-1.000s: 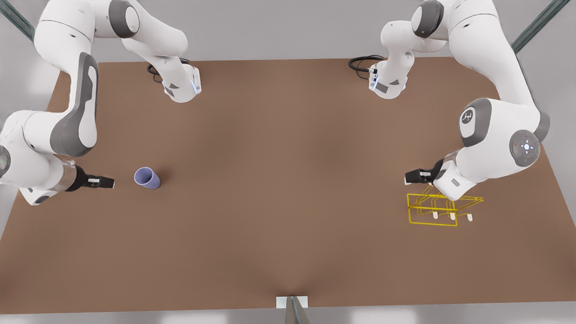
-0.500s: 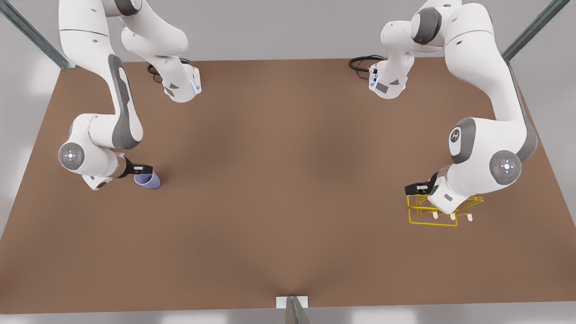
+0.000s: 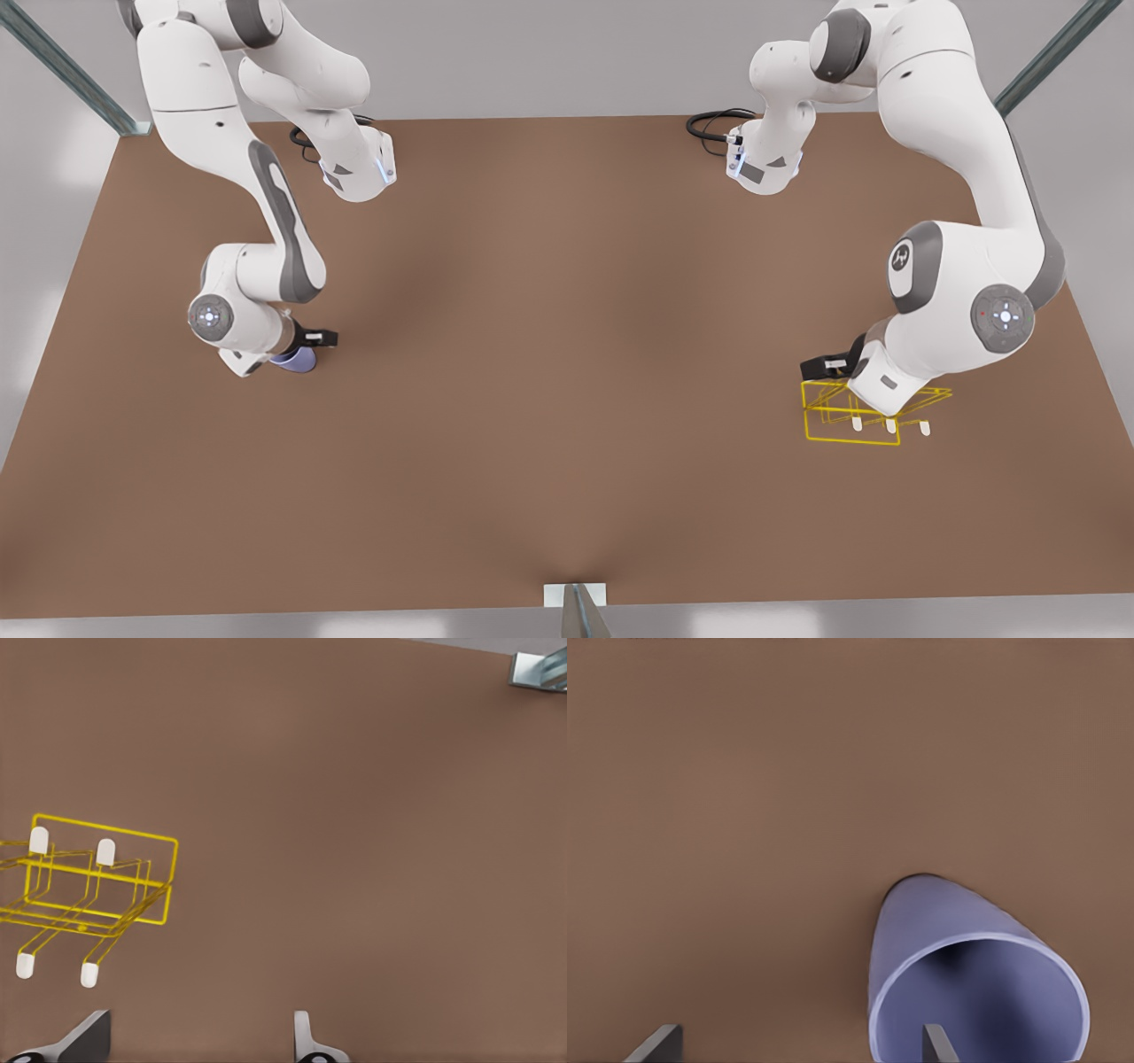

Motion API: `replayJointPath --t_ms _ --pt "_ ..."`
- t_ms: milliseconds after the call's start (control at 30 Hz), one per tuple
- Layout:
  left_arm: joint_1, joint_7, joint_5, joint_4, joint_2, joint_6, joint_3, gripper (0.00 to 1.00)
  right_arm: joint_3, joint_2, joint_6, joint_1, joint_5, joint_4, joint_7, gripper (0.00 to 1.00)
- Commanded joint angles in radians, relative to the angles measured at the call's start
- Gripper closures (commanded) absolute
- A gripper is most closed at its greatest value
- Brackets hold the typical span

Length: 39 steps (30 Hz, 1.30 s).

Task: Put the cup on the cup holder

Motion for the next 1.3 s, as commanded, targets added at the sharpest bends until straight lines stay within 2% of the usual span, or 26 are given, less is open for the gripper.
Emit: replayJointPath --t_ms 0,100,200,233,267,300,333,633,733,767,867,900,1033,1167,1267 --pt "0.000 -0.019 0.002 -0.004 -0.003 -0.017 0.001 0.00 -0.001 0.011 0.055 0.000 0.002 -0.002 -0.022 0.00" --pt "0.000 -0.018 0.002 -0.005 0.001 -0.009 0.002 0.00 -0.001 0.028 0.027 -0.003 0.002 -0.006 -0.023 0.01" --pt "0.000 -0.015 0.002 -0.007 0.005 -0.010 0.004 0.00 -0.001 0.053 0.013 -0.005 0.002 -0.005 -0.022 0.33" --pt "0.000 -0.018 0.002 -0.007 0.008 -0.010 0.004 0.00 -0.001 0.056 0.016 -0.006 0.002 -0.003 -0.022 0.48" --pt "0.000 -0.018 0.002 -0.007 0.008 -0.012 0.004 0.00 -0.001 0.062 0.016 -0.006 0.002 0.001 -0.022 0.58" --pt "0.000 -0.018 0.002 -0.007 0.008 -0.012 0.004 0.00 -0.001 0.062 0.018 -0.005 0.002 0.001 -0.022 0.76" --pt "0.001 -0.018 0.002 -0.007 0.008 -0.013 0.004 0.00 -0.001 0.062 0.022 -0.006 0.002 0.001 -0.022 0.79" --pt "0.000 -0.018 0.002 -0.005 0.001 -0.018 0.004 0.00 -0.003 0.066 0.004 -0.012 0.000 0.061 -0.019 0.79" --pt "0.001 -0.016 0.002 -0.005 -0.002 -0.018 0.004 0.00 -0.001 0.034 -0.056 -0.008 0.005 0.089 -0.014 0.79" --pt "0.001 -0.018 0.002 -0.005 -0.002 -0.018 0.004 0.00 -0.001 0.031 -0.152 -0.012 0.040 0.148 -0.023 0.79" --pt "0.001 -0.016 0.002 -0.005 -0.005 -0.023 0.004 0.00 0.002 0.028 -0.191 0.000 0.296 0.184 -0.025 0.79" --pt "0.001 -0.016 0.002 -0.007 -0.005 -0.026 0.004 0.00 0.045 0.034 -0.195 0.000 0.425 0.201 -0.013 0.79" --pt "0.001 -0.016 0.003 -0.007 -0.003 -0.026 0.004 0.00 0.059 0.100 -0.180 0.078 0.874 0.264 -0.016 0.79" --pt "0.000 -0.021 0.023 -0.004 0.001 -0.021 0.004 0.00 0.089 0.303 -0.107 0.176 1.144 0.529 -0.028 0.79" --pt "0.000 -0.021 0.023 -0.004 0.001 -0.023 0.004 0.00 0.262 0.476 0.065 0.178 1.194 0.777 0.118 0.79"
